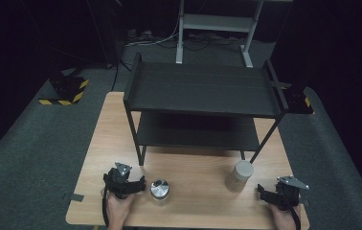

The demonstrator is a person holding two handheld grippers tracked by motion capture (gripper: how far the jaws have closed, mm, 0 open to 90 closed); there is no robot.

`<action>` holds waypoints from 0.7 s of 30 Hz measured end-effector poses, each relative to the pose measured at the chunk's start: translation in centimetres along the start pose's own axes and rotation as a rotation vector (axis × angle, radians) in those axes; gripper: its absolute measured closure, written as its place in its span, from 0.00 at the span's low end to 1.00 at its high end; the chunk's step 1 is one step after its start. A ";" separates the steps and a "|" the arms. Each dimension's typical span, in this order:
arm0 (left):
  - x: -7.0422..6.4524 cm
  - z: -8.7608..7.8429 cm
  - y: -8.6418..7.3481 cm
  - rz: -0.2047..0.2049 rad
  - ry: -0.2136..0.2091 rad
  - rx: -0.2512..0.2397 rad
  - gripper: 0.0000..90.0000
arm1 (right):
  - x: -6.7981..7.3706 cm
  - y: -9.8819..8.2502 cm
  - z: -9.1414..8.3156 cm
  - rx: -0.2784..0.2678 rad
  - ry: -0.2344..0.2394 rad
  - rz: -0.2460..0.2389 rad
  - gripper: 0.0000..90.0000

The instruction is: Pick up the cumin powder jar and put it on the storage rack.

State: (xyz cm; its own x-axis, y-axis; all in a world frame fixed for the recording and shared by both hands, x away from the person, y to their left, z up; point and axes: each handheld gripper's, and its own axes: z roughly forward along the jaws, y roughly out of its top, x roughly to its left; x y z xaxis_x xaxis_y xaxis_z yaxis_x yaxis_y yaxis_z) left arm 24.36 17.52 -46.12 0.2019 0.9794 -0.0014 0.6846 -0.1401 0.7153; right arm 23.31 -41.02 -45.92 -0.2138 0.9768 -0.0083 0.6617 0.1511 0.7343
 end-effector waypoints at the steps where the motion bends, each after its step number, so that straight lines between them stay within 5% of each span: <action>1: 0.1 0.0 0.0 0.003 -0.004 -0.001 0.01 | 0.0 0.0 0.0 0.001 0.000 0.001 0.08; 13: 0.0 -0.4 -0.4 0.042 -0.027 -0.006 0.02 | 0.0 0.0 0.0 0.001 0.000 0.002 0.08; 21: 0.8 -1.9 -1.3 0.032 -0.055 -0.034 0.02 | 0.2 0.0 0.0 0.000 -0.006 0.006 0.08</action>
State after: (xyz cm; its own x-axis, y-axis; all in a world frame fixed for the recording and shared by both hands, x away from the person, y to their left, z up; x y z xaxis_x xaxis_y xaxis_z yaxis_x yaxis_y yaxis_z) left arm 22.28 18.74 -45.74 0.2628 0.9647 -0.0158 0.6529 -0.1657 0.7391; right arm 23.29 -40.87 -45.91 -0.2054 0.9787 -0.0075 0.6632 0.1448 0.7343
